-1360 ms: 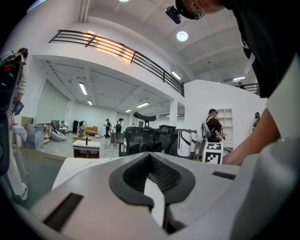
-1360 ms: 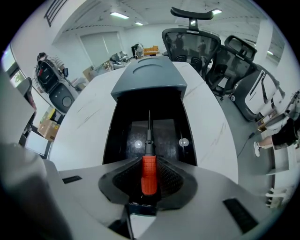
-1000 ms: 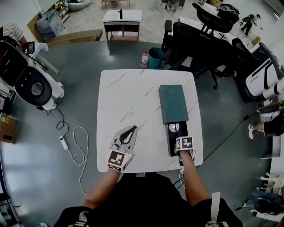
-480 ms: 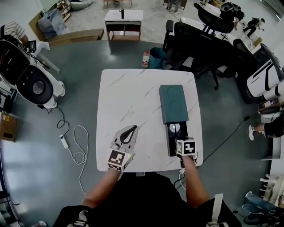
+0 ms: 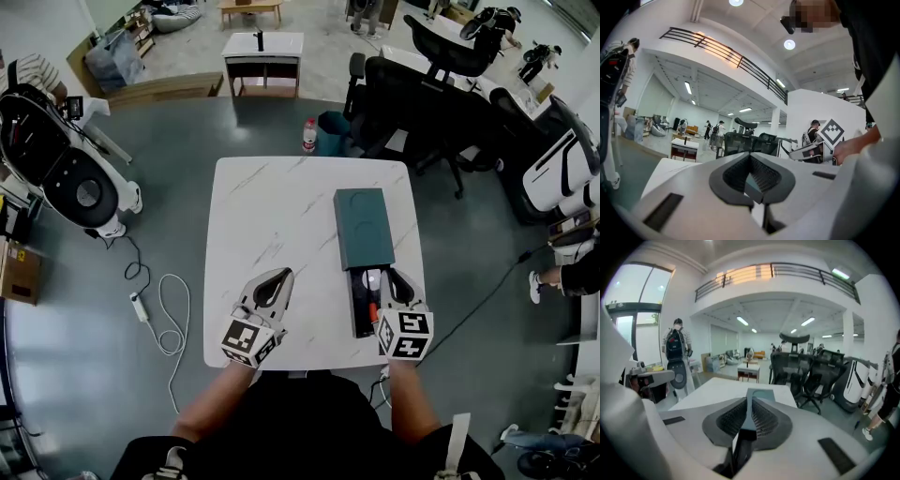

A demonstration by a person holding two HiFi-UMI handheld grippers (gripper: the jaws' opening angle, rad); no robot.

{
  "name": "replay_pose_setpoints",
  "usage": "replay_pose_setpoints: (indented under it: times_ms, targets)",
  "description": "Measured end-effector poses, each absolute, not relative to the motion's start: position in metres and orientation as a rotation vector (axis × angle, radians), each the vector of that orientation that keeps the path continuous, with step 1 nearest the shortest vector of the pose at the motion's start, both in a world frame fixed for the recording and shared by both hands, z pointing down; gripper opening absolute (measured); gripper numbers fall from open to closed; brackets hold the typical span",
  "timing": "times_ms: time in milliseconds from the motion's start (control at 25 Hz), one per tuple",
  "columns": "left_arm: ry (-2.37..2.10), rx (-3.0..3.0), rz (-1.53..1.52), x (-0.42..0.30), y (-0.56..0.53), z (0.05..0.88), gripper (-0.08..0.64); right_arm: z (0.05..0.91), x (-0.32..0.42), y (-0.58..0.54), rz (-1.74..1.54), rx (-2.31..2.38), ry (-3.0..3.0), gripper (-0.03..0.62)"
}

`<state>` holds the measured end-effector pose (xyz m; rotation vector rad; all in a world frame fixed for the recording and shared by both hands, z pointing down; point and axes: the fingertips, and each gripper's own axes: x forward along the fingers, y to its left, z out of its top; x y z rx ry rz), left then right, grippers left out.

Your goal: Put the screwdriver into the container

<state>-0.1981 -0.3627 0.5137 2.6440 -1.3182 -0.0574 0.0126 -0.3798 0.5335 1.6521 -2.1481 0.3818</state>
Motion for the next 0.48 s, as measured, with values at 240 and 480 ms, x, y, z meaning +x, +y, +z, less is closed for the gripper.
replay_pose_setpoints:
  times_ms: [240,480]
  targets:
    - [-1.349,2.684,-0.138,-0.195,-0.362,0.479,0.005,0.442,0.01,-0.378,-0.001,1.841,-2.451,0.026]
    - [-1.421,2.731,-0.139,-0.195,-0.362,0.456,0.005,0.407,0.006,-0.372,-0.189,1.824,-2.597,0.026]
